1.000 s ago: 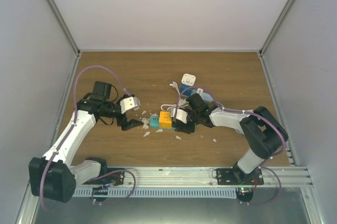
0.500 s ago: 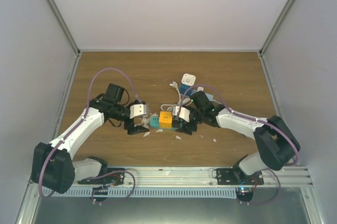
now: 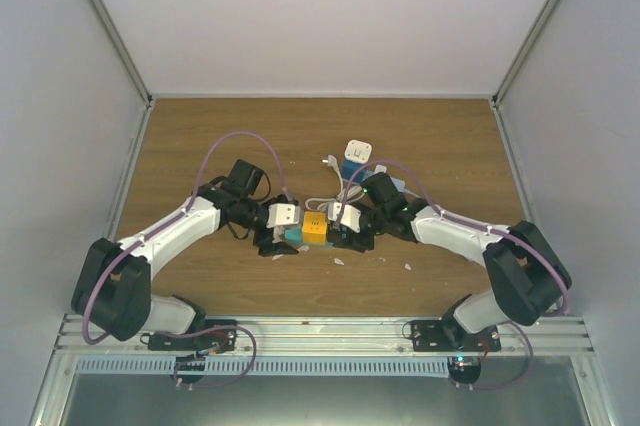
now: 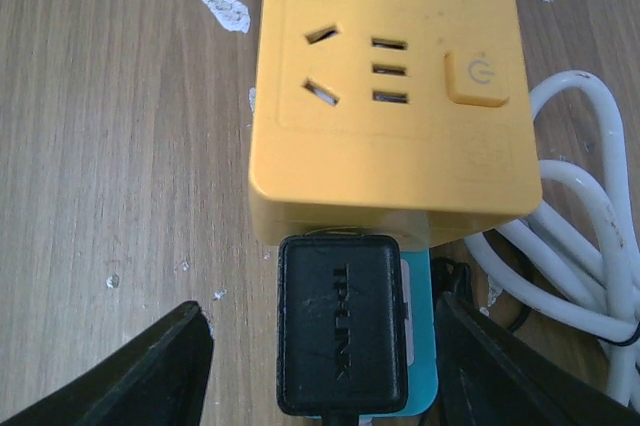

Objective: Pull the plug off the socket

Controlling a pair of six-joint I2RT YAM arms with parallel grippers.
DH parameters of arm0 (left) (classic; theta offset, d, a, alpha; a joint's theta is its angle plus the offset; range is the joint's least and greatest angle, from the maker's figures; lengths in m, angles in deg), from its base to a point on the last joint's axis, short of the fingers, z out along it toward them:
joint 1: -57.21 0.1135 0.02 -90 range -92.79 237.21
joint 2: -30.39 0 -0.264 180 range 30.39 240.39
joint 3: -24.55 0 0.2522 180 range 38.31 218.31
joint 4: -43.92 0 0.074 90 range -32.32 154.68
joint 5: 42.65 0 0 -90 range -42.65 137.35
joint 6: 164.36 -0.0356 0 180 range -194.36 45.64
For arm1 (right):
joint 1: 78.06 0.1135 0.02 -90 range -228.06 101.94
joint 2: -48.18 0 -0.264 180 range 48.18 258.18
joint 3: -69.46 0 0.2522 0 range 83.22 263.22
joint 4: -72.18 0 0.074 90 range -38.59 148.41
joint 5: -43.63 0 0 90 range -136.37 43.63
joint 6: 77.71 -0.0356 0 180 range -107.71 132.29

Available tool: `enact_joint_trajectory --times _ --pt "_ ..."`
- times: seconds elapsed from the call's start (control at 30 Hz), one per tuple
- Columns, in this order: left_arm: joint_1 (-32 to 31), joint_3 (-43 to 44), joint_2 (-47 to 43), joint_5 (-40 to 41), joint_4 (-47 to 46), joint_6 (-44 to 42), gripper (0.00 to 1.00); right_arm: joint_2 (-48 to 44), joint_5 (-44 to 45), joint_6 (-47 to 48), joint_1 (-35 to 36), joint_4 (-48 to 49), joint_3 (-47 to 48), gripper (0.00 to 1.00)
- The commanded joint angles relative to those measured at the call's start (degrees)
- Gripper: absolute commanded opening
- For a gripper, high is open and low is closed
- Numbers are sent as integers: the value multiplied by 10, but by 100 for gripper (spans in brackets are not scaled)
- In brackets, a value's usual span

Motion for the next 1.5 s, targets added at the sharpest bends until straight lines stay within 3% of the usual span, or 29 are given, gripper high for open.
enact_joint_trajectory --times 0.0,0.17,0.23,0.63,1.03,1.23,1.47 --pt "-16 14 17 11 -64 -9 91 8 -11 -4 -4 23 11 58" --pt "-17 12 36 25 -101 -19 92 18 -9 3 -4 27 16 51" --pt "-17 10 40 30 -122 -17 99 26 -10 8 -4 28 19 48" --pt "-18 -20 46 20 -173 -26 99 42 -40 23 0 46 9 25" --pt "-50 -76 20 48 -208 7 96 28 -67 34 23 43 -15 18" --pt "-61 -82 33 51 -219 16 88 34 -63 25 25 43 -18 14" --pt "-62 -76 33 29 -222 16 64 39 -56 14 25 44 -20 13"
